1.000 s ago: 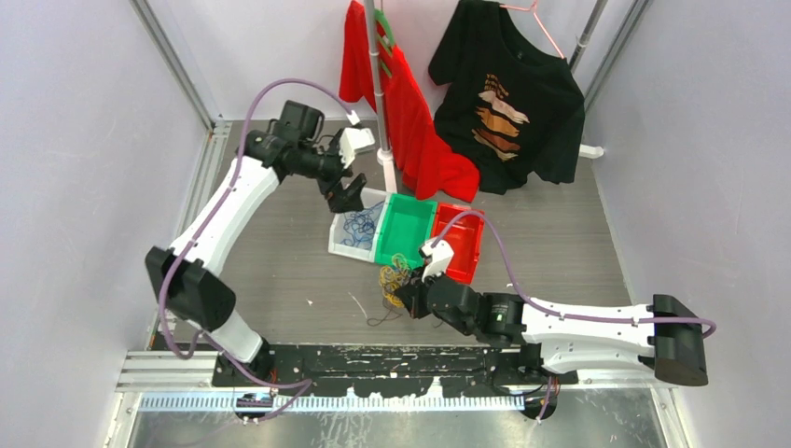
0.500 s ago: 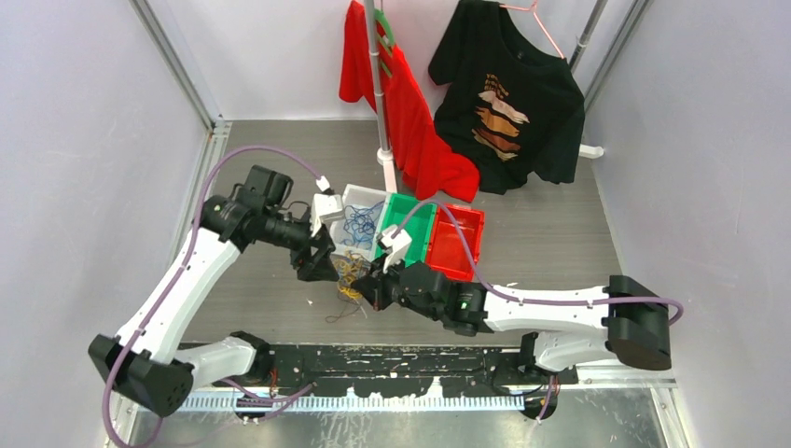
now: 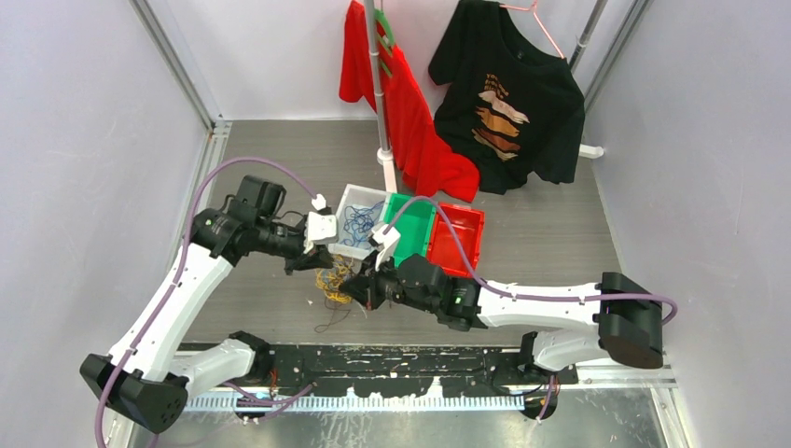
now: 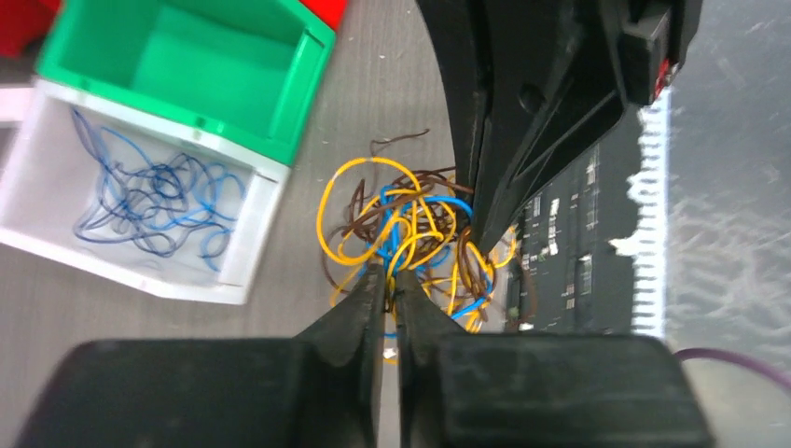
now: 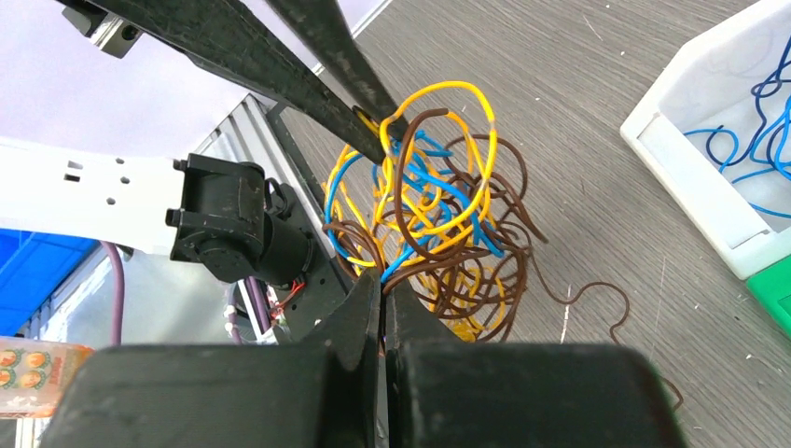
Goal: Untangle the cables
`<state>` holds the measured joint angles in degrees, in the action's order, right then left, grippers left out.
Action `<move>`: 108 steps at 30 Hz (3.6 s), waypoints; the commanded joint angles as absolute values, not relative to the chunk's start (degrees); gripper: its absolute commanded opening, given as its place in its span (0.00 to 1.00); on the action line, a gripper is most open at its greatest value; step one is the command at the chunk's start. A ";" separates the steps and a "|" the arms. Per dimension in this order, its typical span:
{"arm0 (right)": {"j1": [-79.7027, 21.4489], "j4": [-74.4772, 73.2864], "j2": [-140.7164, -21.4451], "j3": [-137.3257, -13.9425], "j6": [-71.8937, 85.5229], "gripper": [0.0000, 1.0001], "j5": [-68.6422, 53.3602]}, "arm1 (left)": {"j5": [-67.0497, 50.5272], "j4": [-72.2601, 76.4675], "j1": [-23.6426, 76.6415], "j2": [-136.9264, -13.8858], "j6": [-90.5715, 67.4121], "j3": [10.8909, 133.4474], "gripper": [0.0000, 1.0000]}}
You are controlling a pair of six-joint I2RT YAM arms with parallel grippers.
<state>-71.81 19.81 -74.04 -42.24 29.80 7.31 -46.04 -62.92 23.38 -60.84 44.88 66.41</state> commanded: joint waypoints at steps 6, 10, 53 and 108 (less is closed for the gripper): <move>-66.34 26.99 -73.15 -39.92 37.47 0.01 4.92 | -42.60 -61.57 23.65 -57.17 51.30 67.23 0.00; -65.50 25.98 -71.68 -37.41 38.05 0.02 5.39 | -38.15 -56.69 23.60 -55.57 47.51 66.29 0.00; -63.63 30.51 -77.80 -46.93 36.34 0.26 3.04 | -46.45 -67.91 23.65 -54.47 37.67 80.29 0.00; -64.93 -21.09 -56.92 -41.86 39.08 0.01 16.34 | 4.22 -21.33 23.66 -40.37 34.21 78.63 0.00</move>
<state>-65.93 -21.93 -60.47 -37.26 40.18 14.11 6.11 -21.56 23.77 -41.82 33.15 79.26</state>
